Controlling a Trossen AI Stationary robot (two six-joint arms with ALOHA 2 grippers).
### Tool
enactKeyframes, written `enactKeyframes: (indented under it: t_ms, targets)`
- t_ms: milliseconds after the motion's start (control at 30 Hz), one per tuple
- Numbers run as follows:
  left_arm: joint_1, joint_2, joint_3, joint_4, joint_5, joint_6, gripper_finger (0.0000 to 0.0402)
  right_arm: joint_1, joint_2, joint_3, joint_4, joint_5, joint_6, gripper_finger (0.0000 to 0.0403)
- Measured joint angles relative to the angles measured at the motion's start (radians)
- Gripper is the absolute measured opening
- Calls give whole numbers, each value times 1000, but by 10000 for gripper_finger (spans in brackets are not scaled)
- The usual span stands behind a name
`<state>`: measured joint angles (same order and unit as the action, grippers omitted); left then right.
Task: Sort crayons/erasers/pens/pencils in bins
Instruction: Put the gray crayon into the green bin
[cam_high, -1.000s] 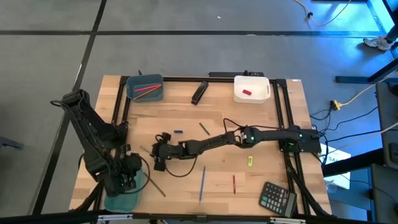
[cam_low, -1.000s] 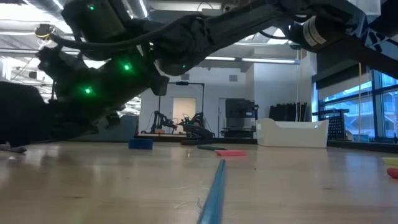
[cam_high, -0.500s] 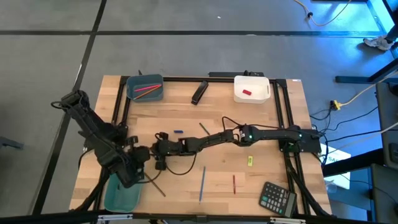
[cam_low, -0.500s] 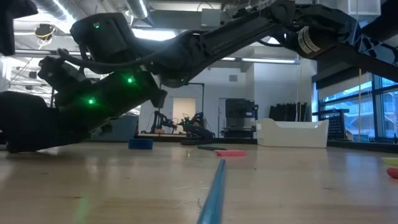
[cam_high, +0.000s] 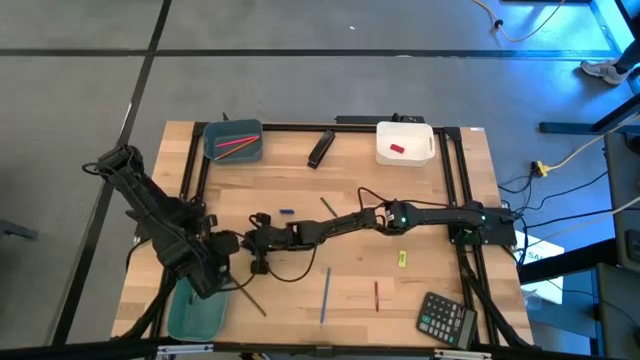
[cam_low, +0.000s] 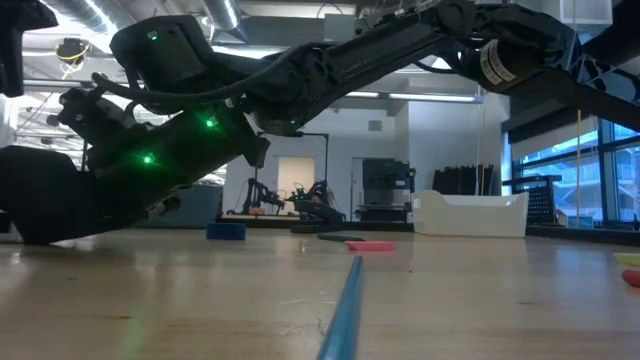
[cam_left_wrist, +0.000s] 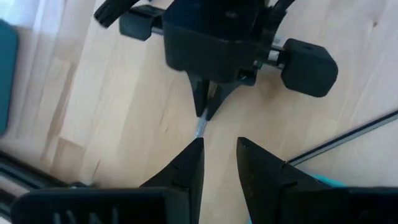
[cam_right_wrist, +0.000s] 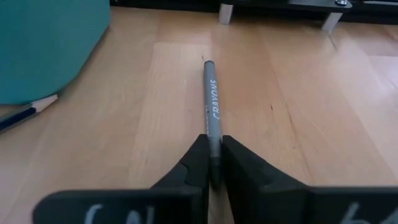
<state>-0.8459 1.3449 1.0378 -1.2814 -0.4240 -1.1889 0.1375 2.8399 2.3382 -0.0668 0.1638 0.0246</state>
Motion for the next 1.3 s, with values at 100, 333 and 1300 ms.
enactKeyframes:
  t_ms: [100,333,1300]
  targets:
    - [-27,0,0,-22,1,-62,87,0,2,17,-18,1,-6,49]
    - [-100,0,0,-78,47,-252,87,-5,-49,13,-120,18,-61,48]
    - [-360,3,0,-13,-99,-639,87,-9,-464,-364,-270,-112,-113,47]
